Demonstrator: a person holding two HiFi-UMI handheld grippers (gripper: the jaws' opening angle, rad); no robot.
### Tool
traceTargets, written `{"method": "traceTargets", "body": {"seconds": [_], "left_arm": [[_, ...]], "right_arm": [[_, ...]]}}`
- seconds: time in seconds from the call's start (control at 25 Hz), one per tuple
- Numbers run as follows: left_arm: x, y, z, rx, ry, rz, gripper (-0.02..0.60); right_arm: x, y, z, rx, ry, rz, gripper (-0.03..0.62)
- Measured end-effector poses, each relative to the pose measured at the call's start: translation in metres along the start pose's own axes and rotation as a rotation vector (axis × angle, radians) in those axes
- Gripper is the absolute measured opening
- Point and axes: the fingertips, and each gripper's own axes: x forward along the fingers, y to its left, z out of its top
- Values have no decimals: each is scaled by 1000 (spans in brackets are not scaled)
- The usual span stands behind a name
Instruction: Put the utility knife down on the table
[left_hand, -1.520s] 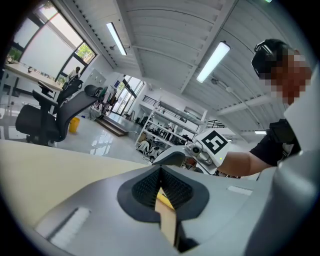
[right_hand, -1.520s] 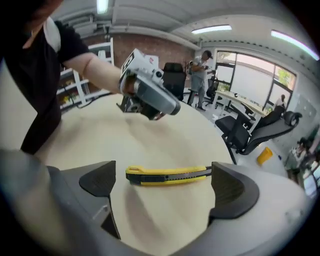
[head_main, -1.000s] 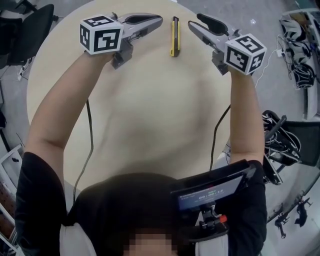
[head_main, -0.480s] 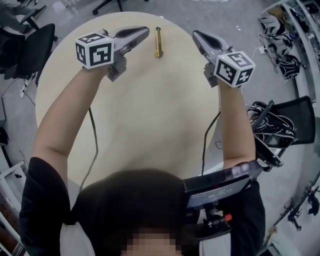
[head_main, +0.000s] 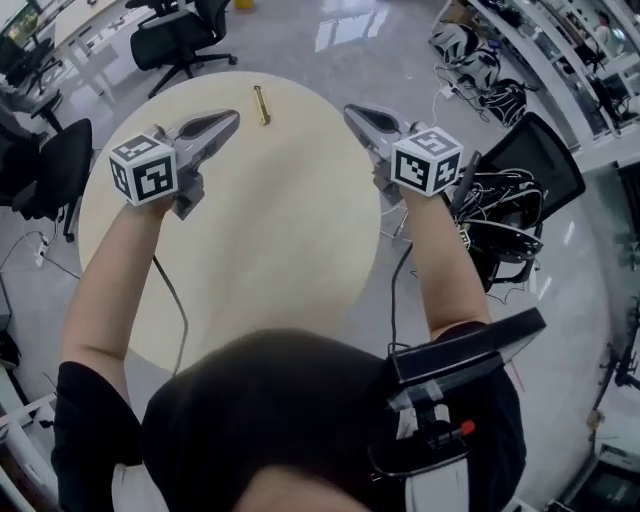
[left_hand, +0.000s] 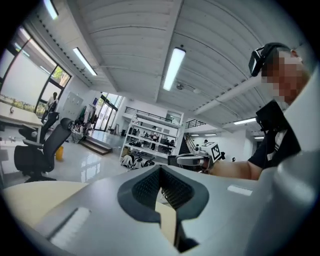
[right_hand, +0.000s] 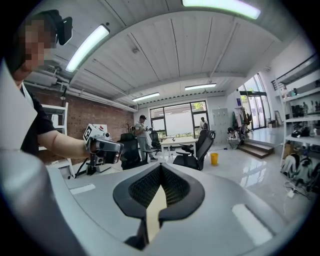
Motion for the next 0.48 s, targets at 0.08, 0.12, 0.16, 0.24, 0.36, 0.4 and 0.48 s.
{"method": "traceTargets", "body": {"seconds": [0.08, 0.12, 0.16, 0.24, 0.36, 0.4, 0.48], "left_arm": [[-20, -41, 4, 30, -8, -27, -2], [-29, -62, 5, 41, -11, -42, -2], [-38, -82, 5, 50, -12, -58, -2], [-55, -125, 4, 66, -11, -94, -2], [-77, -191, 1, 100, 0, -168, -2], [-82, -213, 1, 112, 4, -194, -2], [-86, -254, 3, 128, 7, -249, -2]], "right_arm": [[-43, 30, 5, 1, -14, -34, 14], [-65, 46, 7, 3, -21, -52, 14], [-85, 63, 9, 6, -29, -70, 14], [-126, 95, 13, 12, -45, -102, 14], [-185, 143, 19, 19, -72, -154, 14], [-204, 158, 21, 22, -83, -173, 14], [-243, 180, 28, 23, -104, -218, 14]]}}
